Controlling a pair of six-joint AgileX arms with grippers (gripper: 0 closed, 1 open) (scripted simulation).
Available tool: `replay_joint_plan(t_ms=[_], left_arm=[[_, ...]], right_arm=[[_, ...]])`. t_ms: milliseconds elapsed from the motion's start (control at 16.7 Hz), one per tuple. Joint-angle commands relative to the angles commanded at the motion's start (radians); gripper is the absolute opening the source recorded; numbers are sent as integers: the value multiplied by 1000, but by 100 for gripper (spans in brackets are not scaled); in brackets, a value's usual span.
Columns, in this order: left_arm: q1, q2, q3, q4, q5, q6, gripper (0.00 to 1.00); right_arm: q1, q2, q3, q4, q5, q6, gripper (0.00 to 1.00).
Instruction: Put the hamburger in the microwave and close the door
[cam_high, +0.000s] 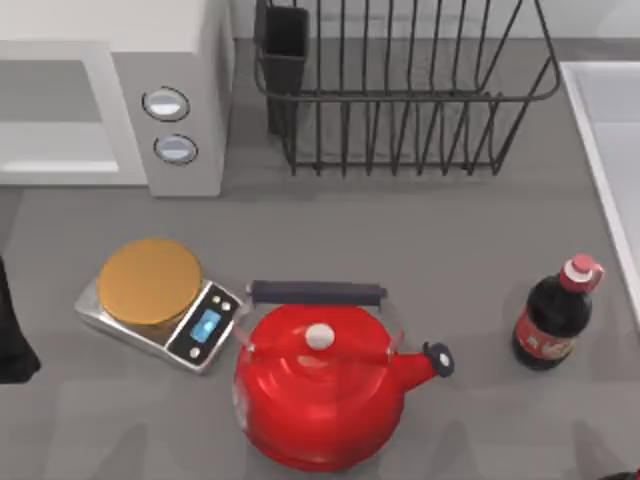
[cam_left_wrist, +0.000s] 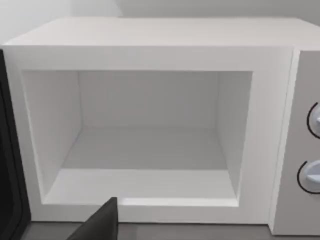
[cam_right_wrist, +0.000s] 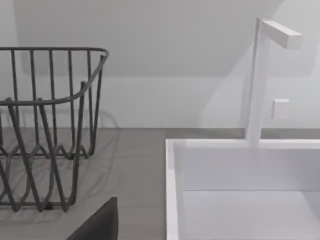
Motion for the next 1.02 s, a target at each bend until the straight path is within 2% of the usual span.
replay_joint_plan(t_ms=[240,420,660,1020], left_arm=[[4,28,18,-16,-2,25,100],[18,139,88,-80,-7,123,100],[48,390,246,-225,-14,336,100],[111,895,570,-511,-18,747,100]], right_arm=[[0,0,0,0,0,0,100],[0,0,0,0,0,0,100],[0,0,0,0,0,0,100],[0,0,0,0,0,0,100]])
